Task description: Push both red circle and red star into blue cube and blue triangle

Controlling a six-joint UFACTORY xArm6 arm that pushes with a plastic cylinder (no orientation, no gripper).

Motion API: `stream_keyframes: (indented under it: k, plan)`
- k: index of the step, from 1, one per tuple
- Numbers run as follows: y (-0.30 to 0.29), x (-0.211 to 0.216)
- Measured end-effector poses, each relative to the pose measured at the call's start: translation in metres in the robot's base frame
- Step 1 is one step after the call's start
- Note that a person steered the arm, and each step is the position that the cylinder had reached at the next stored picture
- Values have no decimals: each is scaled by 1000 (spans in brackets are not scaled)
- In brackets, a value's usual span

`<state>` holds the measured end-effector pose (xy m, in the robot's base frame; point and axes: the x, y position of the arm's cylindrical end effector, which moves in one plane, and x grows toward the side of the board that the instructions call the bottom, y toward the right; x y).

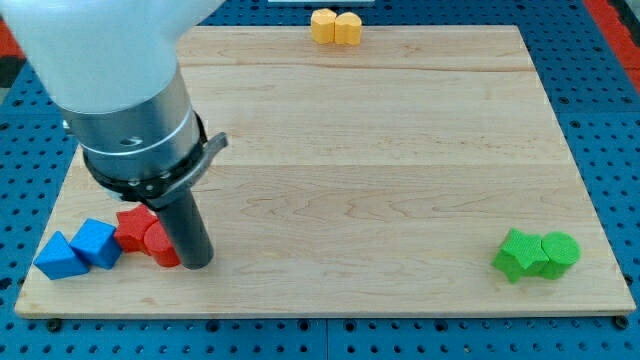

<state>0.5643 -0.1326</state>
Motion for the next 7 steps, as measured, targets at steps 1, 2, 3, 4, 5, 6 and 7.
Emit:
stream_keyframes:
  k: [1,2,3,4,5,6,7]
  plan:
    - [-14,-3]
    - [-28,-7]
    - [-41,-9]
    - [-46,-9]
    - [-43,-8]
    - [-18,-8]
    - [-5,-8]
